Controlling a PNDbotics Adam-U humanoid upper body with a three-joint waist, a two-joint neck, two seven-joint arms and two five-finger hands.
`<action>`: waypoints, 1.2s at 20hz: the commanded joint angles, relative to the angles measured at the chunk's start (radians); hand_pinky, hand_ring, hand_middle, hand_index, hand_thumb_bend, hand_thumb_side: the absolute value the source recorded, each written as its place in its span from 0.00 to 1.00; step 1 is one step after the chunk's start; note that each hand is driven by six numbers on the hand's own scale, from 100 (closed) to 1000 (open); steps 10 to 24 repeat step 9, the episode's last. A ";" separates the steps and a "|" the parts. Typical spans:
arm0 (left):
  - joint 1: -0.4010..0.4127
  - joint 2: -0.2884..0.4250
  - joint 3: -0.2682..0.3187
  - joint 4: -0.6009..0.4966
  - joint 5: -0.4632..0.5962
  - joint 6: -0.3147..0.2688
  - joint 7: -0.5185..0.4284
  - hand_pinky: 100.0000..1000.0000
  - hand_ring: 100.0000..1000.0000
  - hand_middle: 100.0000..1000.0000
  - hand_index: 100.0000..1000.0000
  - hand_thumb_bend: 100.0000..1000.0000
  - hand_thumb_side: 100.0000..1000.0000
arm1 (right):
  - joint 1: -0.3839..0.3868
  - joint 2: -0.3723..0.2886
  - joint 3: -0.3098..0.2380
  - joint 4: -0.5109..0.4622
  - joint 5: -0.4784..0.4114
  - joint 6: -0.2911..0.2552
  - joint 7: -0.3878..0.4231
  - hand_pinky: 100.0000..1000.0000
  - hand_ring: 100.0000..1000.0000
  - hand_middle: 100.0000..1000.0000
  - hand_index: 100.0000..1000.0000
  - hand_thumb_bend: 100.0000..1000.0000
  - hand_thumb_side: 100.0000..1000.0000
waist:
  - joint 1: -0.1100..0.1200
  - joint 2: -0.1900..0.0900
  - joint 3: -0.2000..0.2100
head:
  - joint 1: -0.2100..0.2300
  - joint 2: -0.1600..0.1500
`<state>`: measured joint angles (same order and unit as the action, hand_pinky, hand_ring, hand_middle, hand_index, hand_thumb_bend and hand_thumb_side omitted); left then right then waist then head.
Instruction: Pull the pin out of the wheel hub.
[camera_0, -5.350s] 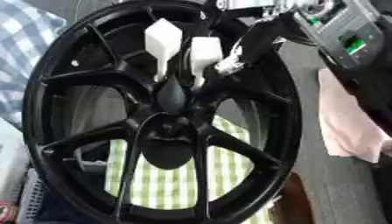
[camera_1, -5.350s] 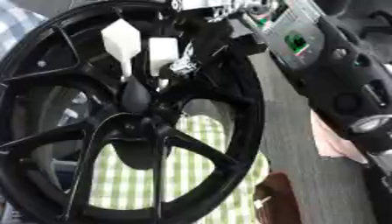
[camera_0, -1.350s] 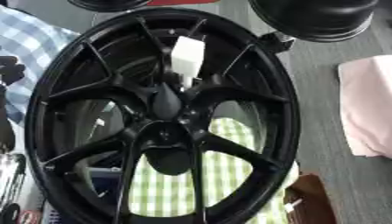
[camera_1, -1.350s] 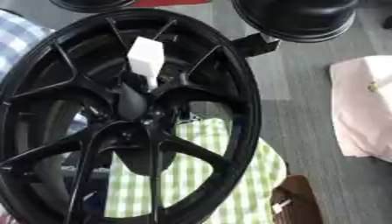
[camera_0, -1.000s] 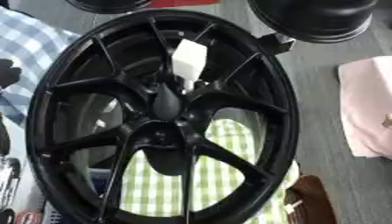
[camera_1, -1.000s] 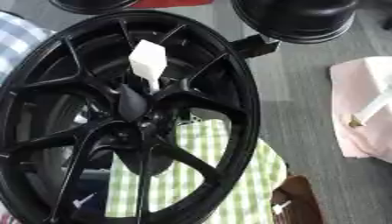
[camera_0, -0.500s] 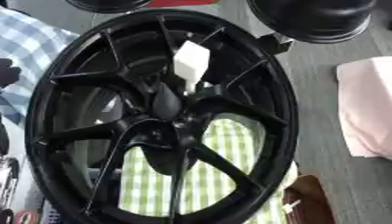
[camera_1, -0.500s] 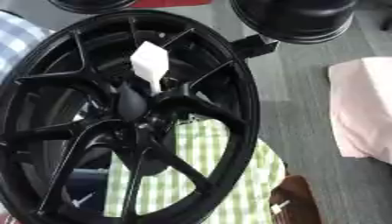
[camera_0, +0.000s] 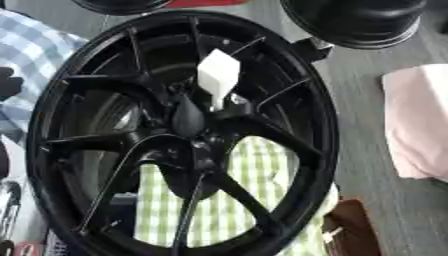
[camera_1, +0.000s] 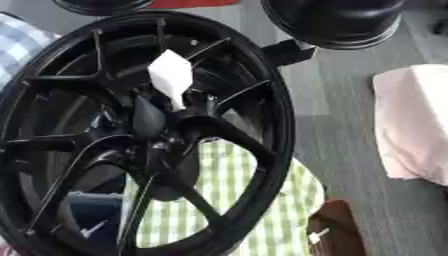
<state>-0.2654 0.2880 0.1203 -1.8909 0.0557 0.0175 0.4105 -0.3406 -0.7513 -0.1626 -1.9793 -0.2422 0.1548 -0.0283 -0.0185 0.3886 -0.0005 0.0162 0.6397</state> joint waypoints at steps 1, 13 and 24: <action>-0.010 0.006 -0.001 -0.013 0.000 -0.002 -0.005 0.71 0.59 0.54 0.75 0.00 0.67 | -0.026 -0.016 0.014 -0.021 -0.046 -0.025 0.016 0.94 0.79 0.71 0.78 0.00 0.46 | 0.001 -0.027 0.002 | -0.003 -0.007; -0.012 0.006 -0.003 -0.017 -0.002 -0.003 -0.009 0.71 0.59 0.54 0.75 0.00 0.67 | -0.076 0.010 0.045 -0.021 -0.087 -0.009 0.062 0.94 0.79 0.71 0.78 0.00 0.48 | 0.002 -0.026 0.009 | -0.008 -0.005; -0.012 0.006 -0.003 -0.017 -0.002 -0.003 -0.009 0.71 0.59 0.54 0.75 0.00 0.67 | -0.076 0.010 0.045 -0.021 -0.087 -0.009 0.062 0.94 0.79 0.71 0.78 0.00 0.48 | 0.002 -0.026 0.009 | -0.008 -0.005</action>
